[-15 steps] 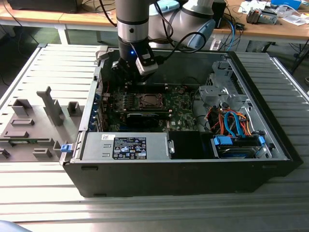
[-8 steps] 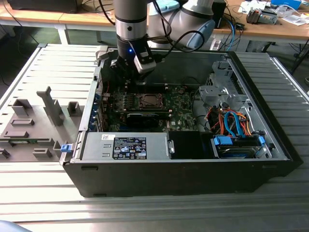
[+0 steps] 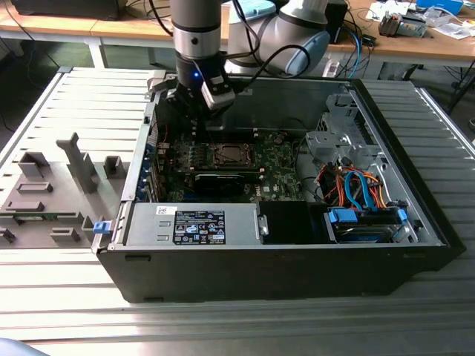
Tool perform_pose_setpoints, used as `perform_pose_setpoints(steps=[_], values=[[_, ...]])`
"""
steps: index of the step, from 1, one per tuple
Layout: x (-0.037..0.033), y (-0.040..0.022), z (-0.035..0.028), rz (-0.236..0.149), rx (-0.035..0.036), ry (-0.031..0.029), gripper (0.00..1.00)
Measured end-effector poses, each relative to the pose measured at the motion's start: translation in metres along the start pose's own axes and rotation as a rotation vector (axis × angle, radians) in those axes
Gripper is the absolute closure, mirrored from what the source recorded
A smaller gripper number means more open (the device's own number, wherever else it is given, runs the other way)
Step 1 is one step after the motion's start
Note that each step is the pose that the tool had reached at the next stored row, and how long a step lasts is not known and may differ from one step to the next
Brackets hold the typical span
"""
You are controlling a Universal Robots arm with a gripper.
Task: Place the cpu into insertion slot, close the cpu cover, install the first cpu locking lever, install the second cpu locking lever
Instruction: 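Install the first cpu locking lever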
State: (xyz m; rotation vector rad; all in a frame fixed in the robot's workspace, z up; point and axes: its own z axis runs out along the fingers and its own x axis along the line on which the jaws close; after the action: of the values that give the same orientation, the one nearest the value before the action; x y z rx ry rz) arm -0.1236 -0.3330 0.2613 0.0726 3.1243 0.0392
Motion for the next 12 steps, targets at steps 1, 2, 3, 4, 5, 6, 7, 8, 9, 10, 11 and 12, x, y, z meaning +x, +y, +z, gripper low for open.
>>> perform_pose_setpoints(steps=[1, 2, 3, 4, 5, 6, 7, 8, 9, 10, 11, 12], values=[[0.0009, 0.0010, 0.0000, 0.000, 0.0001, 0.0000, 0.89], [0.0019, 0.0021, 0.0000, 0.000, 0.0000, 0.0000, 0.89], [0.0026, 0.0031, 0.0000, 0.000, 0.0000, 0.0000, 0.89], [0.0033, 0.0044, 0.0001, 0.000, -0.0001, -0.0001, 0.89], [0.0039, 0.0055, 0.0001, 0.000, -0.0001, -0.0001, 0.89], [0.0044, 0.0068, 0.0001, 0.000, 0.0000, 0.0000, 0.89], [0.0047, 0.0079, 0.0001, 0.000, 0.0000, 0.0000, 0.89], [0.0052, 0.0097, 0.0002, 0.000, -0.0001, 0.0001, 0.89], [0.0055, 0.0105, 0.0002, -0.001, -0.0003, 0.0000, 0.89], [0.0058, 0.0121, 0.0002, -0.003, -0.0007, 0.0001, 0.89], [0.0060, 0.0142, 0.0003, -0.009, -0.0018, 0.0003, 0.89], [0.0061, 0.0148, 0.0003, -0.014, -0.0028, 0.0005, 0.89]])
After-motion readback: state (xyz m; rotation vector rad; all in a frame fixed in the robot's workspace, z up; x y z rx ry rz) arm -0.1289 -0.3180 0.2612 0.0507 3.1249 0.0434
